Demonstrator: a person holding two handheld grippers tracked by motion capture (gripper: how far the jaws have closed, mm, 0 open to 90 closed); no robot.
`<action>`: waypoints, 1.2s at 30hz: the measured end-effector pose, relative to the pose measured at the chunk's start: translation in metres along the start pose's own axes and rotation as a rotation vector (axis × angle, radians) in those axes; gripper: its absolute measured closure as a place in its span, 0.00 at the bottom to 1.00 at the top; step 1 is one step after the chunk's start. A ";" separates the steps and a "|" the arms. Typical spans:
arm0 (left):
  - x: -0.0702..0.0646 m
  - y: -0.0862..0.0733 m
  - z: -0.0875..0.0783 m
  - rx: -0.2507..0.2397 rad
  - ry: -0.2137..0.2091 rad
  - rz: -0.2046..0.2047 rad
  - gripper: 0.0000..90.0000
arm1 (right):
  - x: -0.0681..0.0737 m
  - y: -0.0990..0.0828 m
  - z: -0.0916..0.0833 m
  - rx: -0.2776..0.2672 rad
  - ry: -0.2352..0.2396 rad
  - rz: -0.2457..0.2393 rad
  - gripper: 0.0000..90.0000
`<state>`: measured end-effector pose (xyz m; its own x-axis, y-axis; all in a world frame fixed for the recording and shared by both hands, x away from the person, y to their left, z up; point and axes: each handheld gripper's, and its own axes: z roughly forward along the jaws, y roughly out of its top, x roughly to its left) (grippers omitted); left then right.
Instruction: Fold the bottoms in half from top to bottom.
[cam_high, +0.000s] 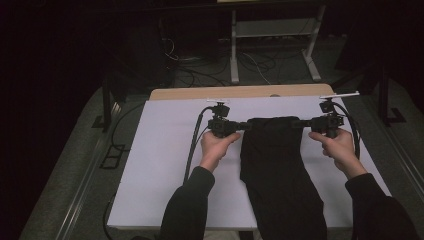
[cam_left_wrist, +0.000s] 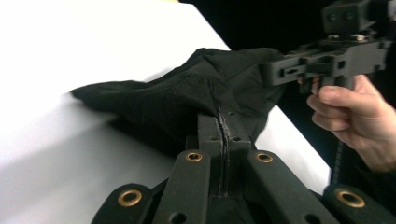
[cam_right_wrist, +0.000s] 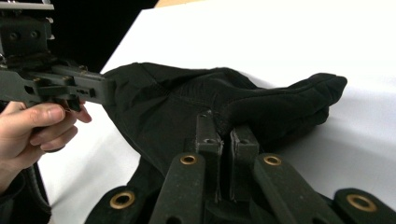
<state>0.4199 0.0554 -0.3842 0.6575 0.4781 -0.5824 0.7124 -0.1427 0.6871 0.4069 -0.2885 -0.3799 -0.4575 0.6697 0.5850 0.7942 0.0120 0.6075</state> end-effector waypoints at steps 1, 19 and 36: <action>-0.002 -0.002 0.000 0.006 -0.006 0.006 0.98 | 0.001 -0.002 -0.001 -0.002 0.003 0.001 0.93; -0.035 -0.034 -0.005 0.080 -0.064 0.097 0.98 | 0.012 -0.049 -0.024 -0.023 0.022 -0.024 0.93; -0.045 -0.078 -0.009 0.109 -0.097 0.156 0.98 | 0.021 -0.085 -0.029 0.053 0.005 -0.067 0.93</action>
<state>0.3328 0.0530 -0.4078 0.7785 0.3582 -0.5154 0.6192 -0.3039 0.7240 0.3181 -0.2970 -0.4035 -0.5119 0.6625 0.5469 0.7820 0.0958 0.6158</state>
